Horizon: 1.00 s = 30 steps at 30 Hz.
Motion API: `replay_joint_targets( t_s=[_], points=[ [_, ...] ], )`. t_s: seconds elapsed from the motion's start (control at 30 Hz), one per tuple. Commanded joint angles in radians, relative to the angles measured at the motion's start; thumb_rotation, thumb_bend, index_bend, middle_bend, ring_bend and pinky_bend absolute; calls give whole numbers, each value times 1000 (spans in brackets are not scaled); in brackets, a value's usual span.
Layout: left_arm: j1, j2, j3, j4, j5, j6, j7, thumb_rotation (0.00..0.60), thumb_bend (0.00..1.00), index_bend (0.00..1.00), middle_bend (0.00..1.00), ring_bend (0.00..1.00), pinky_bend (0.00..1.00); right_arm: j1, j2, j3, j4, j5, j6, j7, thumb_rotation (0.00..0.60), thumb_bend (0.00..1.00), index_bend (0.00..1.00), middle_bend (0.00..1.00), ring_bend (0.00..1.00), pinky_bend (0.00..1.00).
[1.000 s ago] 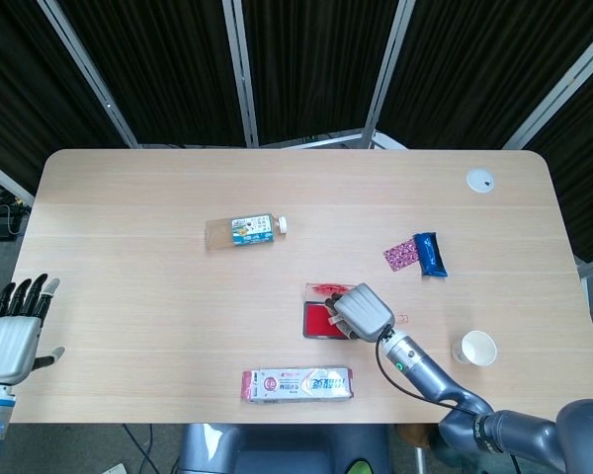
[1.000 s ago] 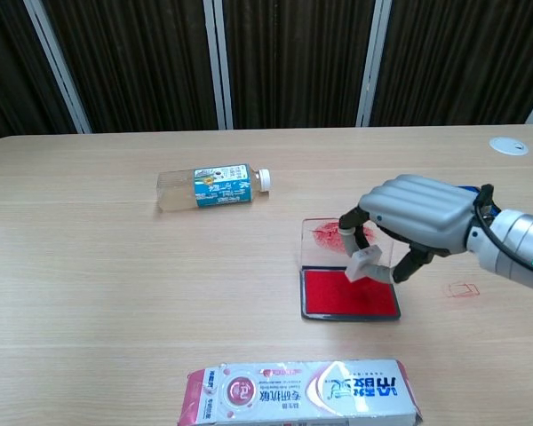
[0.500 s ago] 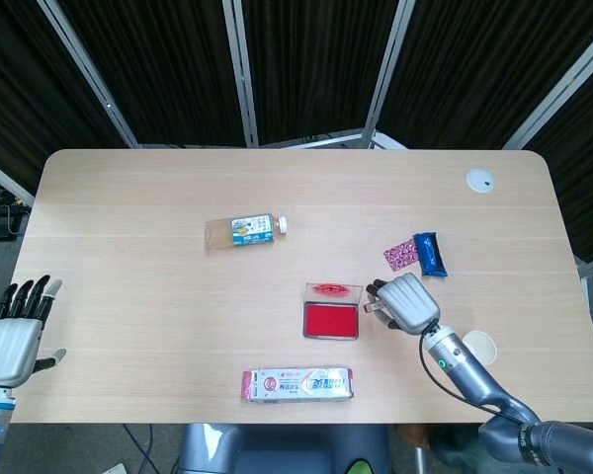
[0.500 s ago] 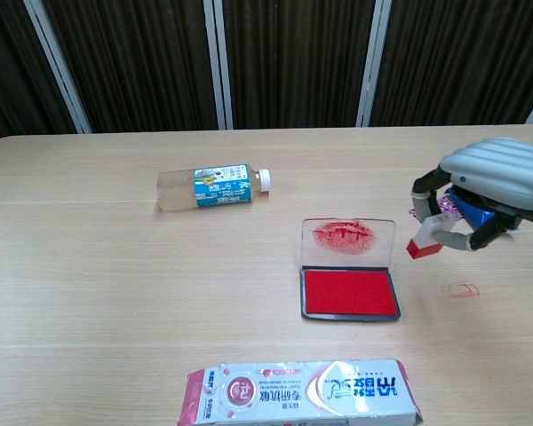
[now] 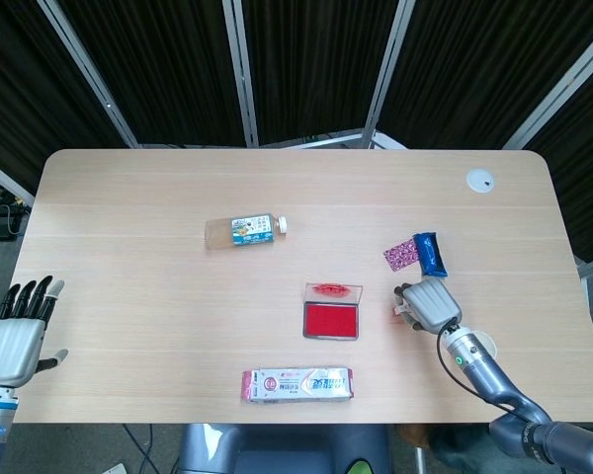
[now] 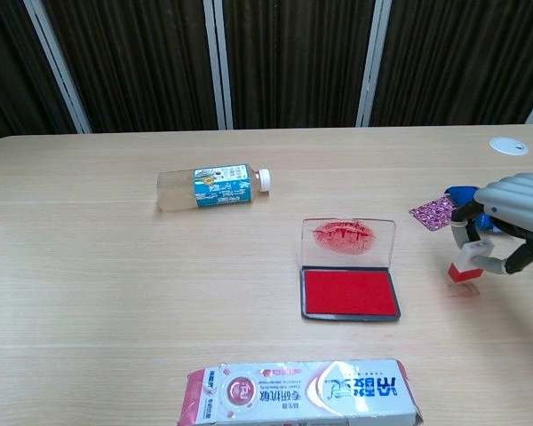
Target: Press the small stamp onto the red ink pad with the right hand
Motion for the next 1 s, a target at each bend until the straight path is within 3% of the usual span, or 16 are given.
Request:
replay_joint_targets(
  t_s=[0.03,0.23,1.0],
  points=[
    [0,0,0,1,-1,0,0,600,0,0,0,0,0,-3,-7,-1,15,-1,-3,14,600,471,478,523,845,1000],
    [0,1,-1,1,-1,0,-4,600,0,0,0,0,0,-6,-20,-4,47,-3,-11,27,600,464,468,511,845,1000],
    [1,-1,2,0,5,2,2,600,0,0,0,0,0,-20,-12,-20,57,-31,-4,52,600,276,394,419,845,1000]
  ],
)
